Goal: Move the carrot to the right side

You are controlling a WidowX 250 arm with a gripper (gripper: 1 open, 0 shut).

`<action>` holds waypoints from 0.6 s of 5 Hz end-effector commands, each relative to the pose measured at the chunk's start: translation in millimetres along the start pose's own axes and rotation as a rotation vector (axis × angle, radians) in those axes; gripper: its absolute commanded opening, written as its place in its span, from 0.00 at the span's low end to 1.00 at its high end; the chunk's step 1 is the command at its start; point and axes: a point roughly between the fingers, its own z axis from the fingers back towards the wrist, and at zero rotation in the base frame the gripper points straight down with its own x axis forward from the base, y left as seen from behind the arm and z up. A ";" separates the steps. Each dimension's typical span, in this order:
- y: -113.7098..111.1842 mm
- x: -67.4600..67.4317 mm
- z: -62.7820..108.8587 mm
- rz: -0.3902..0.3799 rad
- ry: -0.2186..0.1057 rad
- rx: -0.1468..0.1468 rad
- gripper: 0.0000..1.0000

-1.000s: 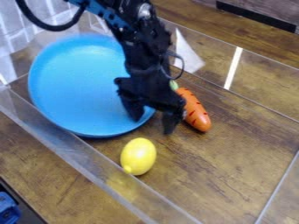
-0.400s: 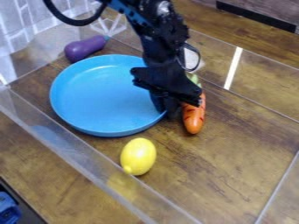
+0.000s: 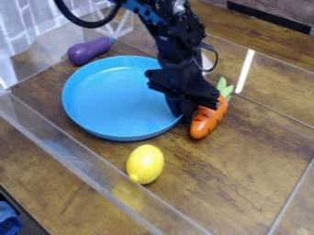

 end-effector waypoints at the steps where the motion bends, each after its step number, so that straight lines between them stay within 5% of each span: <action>1: -13.9 -9.2 -13.6 -0.053 0.053 -0.024 0.00; 2: -17.0 -9.7 -15.7 -0.066 0.067 -0.036 1.00; 3: -18.2 -8.8 -14.8 -0.078 0.080 -0.041 1.00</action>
